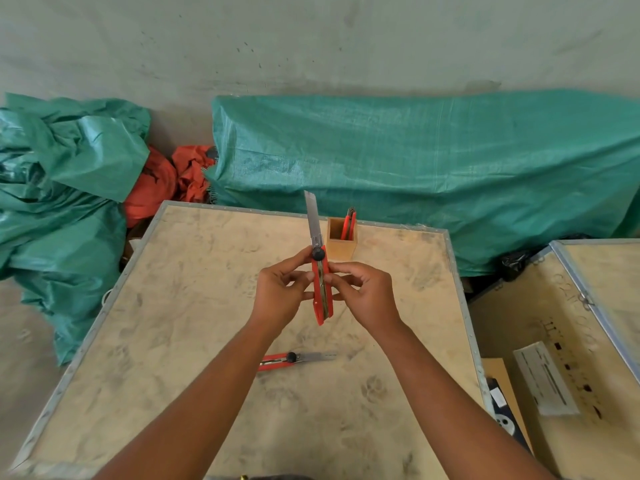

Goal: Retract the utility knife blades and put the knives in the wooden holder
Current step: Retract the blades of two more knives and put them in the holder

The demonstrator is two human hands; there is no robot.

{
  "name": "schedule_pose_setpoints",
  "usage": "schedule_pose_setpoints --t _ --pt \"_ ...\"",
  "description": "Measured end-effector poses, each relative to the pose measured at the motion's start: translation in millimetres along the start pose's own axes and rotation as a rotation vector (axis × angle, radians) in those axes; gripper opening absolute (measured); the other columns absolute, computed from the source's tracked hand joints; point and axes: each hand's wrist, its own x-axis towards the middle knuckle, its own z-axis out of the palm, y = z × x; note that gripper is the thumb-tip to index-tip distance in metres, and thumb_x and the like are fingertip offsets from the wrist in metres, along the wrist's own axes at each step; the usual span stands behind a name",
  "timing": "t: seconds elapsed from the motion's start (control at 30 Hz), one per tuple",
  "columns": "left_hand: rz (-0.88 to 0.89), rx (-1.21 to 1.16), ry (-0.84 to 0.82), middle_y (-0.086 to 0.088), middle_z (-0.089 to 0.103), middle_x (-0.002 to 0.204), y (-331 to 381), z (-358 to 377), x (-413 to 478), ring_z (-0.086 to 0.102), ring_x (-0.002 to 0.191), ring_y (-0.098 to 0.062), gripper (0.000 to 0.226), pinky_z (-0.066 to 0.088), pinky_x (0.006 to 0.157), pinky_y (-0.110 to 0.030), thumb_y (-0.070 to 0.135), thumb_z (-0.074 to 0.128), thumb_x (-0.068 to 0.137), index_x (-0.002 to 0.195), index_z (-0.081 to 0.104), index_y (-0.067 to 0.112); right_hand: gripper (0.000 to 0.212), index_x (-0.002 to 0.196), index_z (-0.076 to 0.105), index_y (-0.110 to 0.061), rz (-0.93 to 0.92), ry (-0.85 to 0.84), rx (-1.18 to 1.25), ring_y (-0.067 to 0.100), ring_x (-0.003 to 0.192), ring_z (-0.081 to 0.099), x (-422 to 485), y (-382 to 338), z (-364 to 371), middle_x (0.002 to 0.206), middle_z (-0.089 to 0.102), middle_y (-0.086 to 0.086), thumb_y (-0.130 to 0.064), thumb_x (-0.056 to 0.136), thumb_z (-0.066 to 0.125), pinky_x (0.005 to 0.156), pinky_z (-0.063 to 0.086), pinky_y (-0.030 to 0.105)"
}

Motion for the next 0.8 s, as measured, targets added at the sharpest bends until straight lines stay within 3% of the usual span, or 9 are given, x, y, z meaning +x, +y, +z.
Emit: schedule_pose_setpoints --t 0.17,0.27,0.4,0.57,0.67,0.8 --pt "0.032 0.04 -0.019 0.003 0.073 0.115 4 1 4 0.075 0.09 -0.013 0.046 0.061 0.064 -0.022 -0.007 0.06 0.092 0.128 0.067 0.02 0.049 0.138 0.061 -0.024 -0.069 -0.041 -0.038 0.018 0.09 0.077 11 -14 -3 0.122 0.072 0.004 -0.014 0.091 0.072 0.069 0.066 0.038" --pt "0.072 0.058 -0.042 0.006 0.074 0.113 8 0 6 0.075 0.092 -0.012 0.046 0.062 0.066 -0.026 -0.007 0.061 0.092 0.129 0.067 0.021 0.042 0.132 0.066 -0.018 -0.137 -0.038 -0.053 0.019 0.088 0.077 16 -20 -6 0.122 0.072 0.006 -0.008 0.092 0.069 0.065 0.066 0.041" --pt "0.087 0.053 -0.075 0.009 0.07 0.121 6 -1 6 0.073 0.096 -0.007 0.042 0.06 0.068 -0.02 -0.003 0.06 0.094 0.13 0.064 0.017 0.038 0.129 0.068 -0.018 -0.043 -0.001 0.021 0.018 0.081 0.078 25 -23 -12 0.117 0.074 0.006 -0.006 0.093 0.068 0.063 0.066 0.043" --pt "-0.014 0.029 -0.199 0.002 0.069 0.128 -11 -1 -2 0.074 0.1 -0.015 0.046 0.061 0.076 -0.026 -0.008 0.058 0.094 0.133 0.062 0.015 0.039 0.13 0.067 -0.019 0.023 0.054 0.099 0.018 0.076 0.079 32 -21 -18 0.114 0.074 0.006 -0.006 0.093 0.068 0.061 0.066 0.039" --pt "-0.04 0.021 -0.217 0.004 0.068 0.13 -13 2 -3 0.075 0.099 -0.018 0.049 0.062 0.076 -0.028 -0.009 0.059 0.093 0.135 0.061 0.016 0.037 0.129 0.067 -0.018 0.02 0.055 0.101 0.018 0.076 0.079 32 -19 -19 0.114 0.074 0.005 -0.007 0.093 0.068 0.06 0.066 0.037" --pt "-0.035 0.018 -0.176 0.004 0.068 0.126 -14 4 -2 0.075 0.095 -0.01 0.048 0.06 0.068 -0.021 -0.011 0.059 0.092 0.133 0.062 0.014 0.031 0.124 0.071 -0.015 0.028 0.045 0.088 0.017 0.083 0.079 34 -17 -19 0.116 0.075 0.008 -0.009 0.093 0.07 0.063 0.066 0.039"
